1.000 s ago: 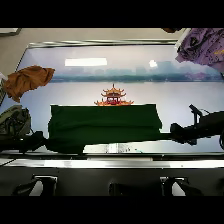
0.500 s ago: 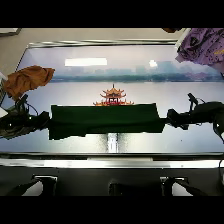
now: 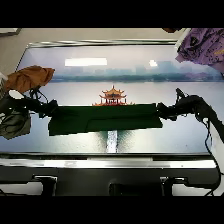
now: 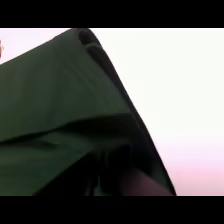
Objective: Fold the clothes and pants, and hang the long-sleeved shirts on hangers.
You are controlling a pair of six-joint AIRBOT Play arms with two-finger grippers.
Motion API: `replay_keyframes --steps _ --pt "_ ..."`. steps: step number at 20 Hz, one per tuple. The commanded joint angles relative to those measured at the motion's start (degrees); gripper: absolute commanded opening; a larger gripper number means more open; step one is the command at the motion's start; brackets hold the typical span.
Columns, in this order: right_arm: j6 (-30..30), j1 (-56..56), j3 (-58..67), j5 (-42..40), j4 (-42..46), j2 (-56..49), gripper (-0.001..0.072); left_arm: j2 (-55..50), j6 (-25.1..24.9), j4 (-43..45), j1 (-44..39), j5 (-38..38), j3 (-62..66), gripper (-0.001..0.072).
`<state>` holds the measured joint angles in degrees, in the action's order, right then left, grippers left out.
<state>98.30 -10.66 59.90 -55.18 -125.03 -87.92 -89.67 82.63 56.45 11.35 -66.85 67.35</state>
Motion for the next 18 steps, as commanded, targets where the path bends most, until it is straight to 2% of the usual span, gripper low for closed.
replay_keyframes --steps 1,2,3,4,6,9,11,14,18 --pt "-2.1 0.2 1.2 -0.2 -0.5 -1.9 0.0285 -3.8 -0.2 -0.1 -0.7 1.0 2.3 0.0087" --pt "-2.6 -0.7 3.1 -3.4 -0.5 -1.9 0.0454 -3.7 -0.1 -0.1 -0.6 0.8 2.8 0.0237" --pt "-2.5 -1.8 5.7 -7.3 -0.4 -1.8 0.0491 -3.4 0.3 -0.1 -0.3 0.2 3.7 0.0372" --pt "-2.0 -3.8 9.0 -10.8 -0.3 -1.8 0.0494 -2.9 0.5 0.1 0.1 -0.9 4.9 0.0395" --pt "-1.5 -9.0 13.4 -13.7 0.3 -2.0 0.0574 -1.3 0.5 1.5 0.8 -2.4 7.3 0.0395" --pt "1.4 -15.2 13.9 -17.8 -2.9 -4.7 0.0594 0.8 0.5 3.6 0.8 -4.1 9.7 0.0395" --pt "5.6 -14.7 13.9 -22.5 -5.2 -8.3 0.065 1.7 1.5 3.6 0.8 -4.3 10.1 0.0396" --pt "7.6 -12.3 13.8 -21.5 -8.8 -12.4 0.0648 2.4 2.1 3.8 0.8 -4.3 10.1 0.0395" --pt "7.3 -7.3 13.7 -19.6 -8.8 -15.8 0.0641 2.6 2.5 3.8 0.8 -4.3 10.1 0.0396"
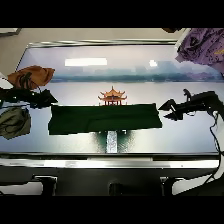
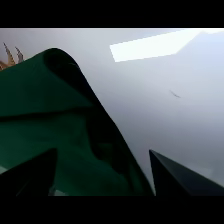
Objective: Fold the clothes and pants, and hang the long-sleeved shirts on hangers.
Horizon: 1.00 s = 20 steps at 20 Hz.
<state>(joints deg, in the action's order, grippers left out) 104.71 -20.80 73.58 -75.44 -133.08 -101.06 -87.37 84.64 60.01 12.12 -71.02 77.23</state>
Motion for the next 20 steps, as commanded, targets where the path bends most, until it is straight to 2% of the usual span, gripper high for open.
replay_keyframes --steps 1,3,5,6,7,8,9,10,14,20 --pt "0.7 4.2 0.1 1.0 -0.8 -3.3 0.0635 0.3 0.7 0.2 0.0 -0.1 0.2 0.0395" --pt "0.7 6.9 0.1 2.2 0.1 -3.9 0.0455 0.3 0.9 0.2 0.0 -0.1 0.2 0.0395" --pt "0.4 7.9 0.2 3.1 0.1 -3.1 0.0146 0.3 0.9 0.2 -0.6 -0.1 0.2 0.0395" --pt "-0.4 7.8 0.2 3.1 0.3 -2.0 0.0043 0.3 0.9 0.1 -1.4 0.2 0.2 0.0392" --pt "-1.1 7.8 0.2 3.3 1.2 -0.3 0.0028 0.2 0.9 -0.4 -2.8 0.8 0.2 0.0386" --pt "-2.1 7.8 0.3 3.2 2.6 1.7 0.0027 0.1 0.9 -1.3 -4.6 1.7 0.2 0.0307" --pt "-3.8 7.8 0.6 2.8 3.8 3.8 0.0027 -0.1 1.2 -1.9 -6.8 2.5 0.2 0.0121" --pt "-5.2 7.8 1.1 2.3 5.4 6.3 0.0027 -0.5 2.5 -2.0 -9.6 4.0 0.2 0.0016" --pt "-12.7 7.8 4.3 -0.3 14.4 15.5 0.0027 -4.5 12.7 -2.5 -23.7 13.0 0.2 0.0015" --pt "-20.9 7.8 12.4 -10.8 27.9 23.1 0.0027 -13.6 13.3 -16.4 -43.6 27.4 0.8 0.0015"
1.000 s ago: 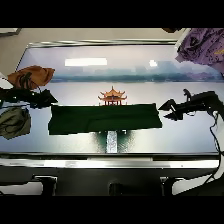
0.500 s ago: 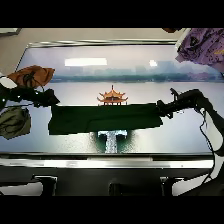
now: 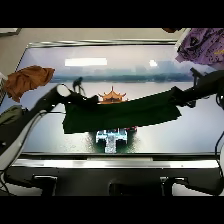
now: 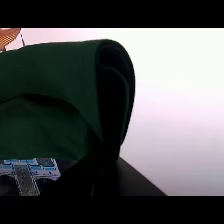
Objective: Fold the clothes and pants, and hang the long-sleeved shirts on hangers.
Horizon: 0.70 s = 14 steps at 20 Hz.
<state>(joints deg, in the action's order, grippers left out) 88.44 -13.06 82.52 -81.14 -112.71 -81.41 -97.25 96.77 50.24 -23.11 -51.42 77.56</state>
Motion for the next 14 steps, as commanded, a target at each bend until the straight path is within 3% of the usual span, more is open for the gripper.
replay_keyframes --steps 1,8,14 --pt "-5.5 0.0 4.1 -6.2 9.0 4.7 0.0027 -5.4 1.2 -8.9 -11.0 9.8 1.5 0.0015" --pt "-8.3 0.0 4.1 -12.2 16.4 9.9 0.0027 -19.3 1.5 -19.6 -20.8 17.9 16.7 0.0015" --pt "-9.3 0.0 4.1 -13.5 18.1 11.8 0.0027 -29.7 1.5 -26.9 -24.0 17.8 29.1 0.0015"
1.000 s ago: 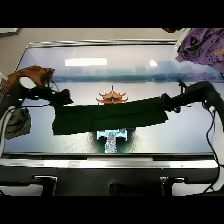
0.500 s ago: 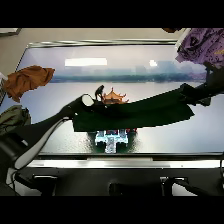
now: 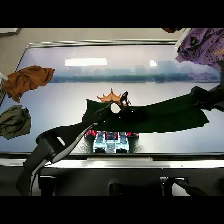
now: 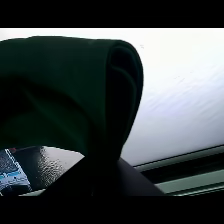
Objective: Fold the clothes and pants, and hang the long-sleeved shirts on hangers.
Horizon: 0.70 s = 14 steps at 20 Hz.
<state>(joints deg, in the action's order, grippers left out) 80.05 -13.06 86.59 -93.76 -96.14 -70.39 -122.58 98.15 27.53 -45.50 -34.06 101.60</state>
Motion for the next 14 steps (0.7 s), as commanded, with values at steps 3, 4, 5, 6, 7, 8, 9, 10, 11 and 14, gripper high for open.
replay_keyframes --steps 3,4,5,6,7,8,9,10,11,14 --pt "-1.1 0.0 0.1 -1.0 1.5 0.7 0.0027 -4.7 0.0 -5.1 -1.6 -1.2 5.8 0.0014" --pt "-1.1 0.0 0.1 -0.9 1.6 0.7 0.0027 -4.3 -0.2 -5.0 -0.8 -2.9 5.8 0.0013" --pt "-1.1 0.0 0.1 -0.6 2.0 0.7 0.0027 -3.7 -1.2 -4.9 0.4 -5.4 5.8 0.0012" --pt "-1.5 0.0 0.1 -0.2 2.6 0.7 0.0027 -2.6 -1.6 -3.1 2.0 -8.5 5.8 0.0012" --pt "-1.7 0.0 0.2 0.4 2.8 0.7 0.0027 -1.2 -1.4 0.3 3.9 -11.8 5.8 0.0011" --pt "-2.6 0.0 0.3 1.0 2.4 0.7 0.0027 0.7 -0.2 5.1 6.0 -15.3 5.8 0.0011" --pt "-4.1 0.1 0.3 1.6 1.1 0.7 0.0027 3.2 1.9 11.5 8.5 -19.3 5.8 0.0011" --pt "-5.6 0.1 0.3 2.3 -3.0 0.7 0.0027 5.9 3.8 18.1 11.0 -23.3 5.8 0.0011" --pt "-6.4 0.1 0.3 3.4 -8.6 0.7 0.0027 9.1 5.2 24.9 13.8 -27.7 5.8 0.0011" --pt "-12.7 4.4 0.3 10.7 -19.3 0.7 0.0027 18.3 5.4 39.2 22.4 -40.3 5.8 0.0013"
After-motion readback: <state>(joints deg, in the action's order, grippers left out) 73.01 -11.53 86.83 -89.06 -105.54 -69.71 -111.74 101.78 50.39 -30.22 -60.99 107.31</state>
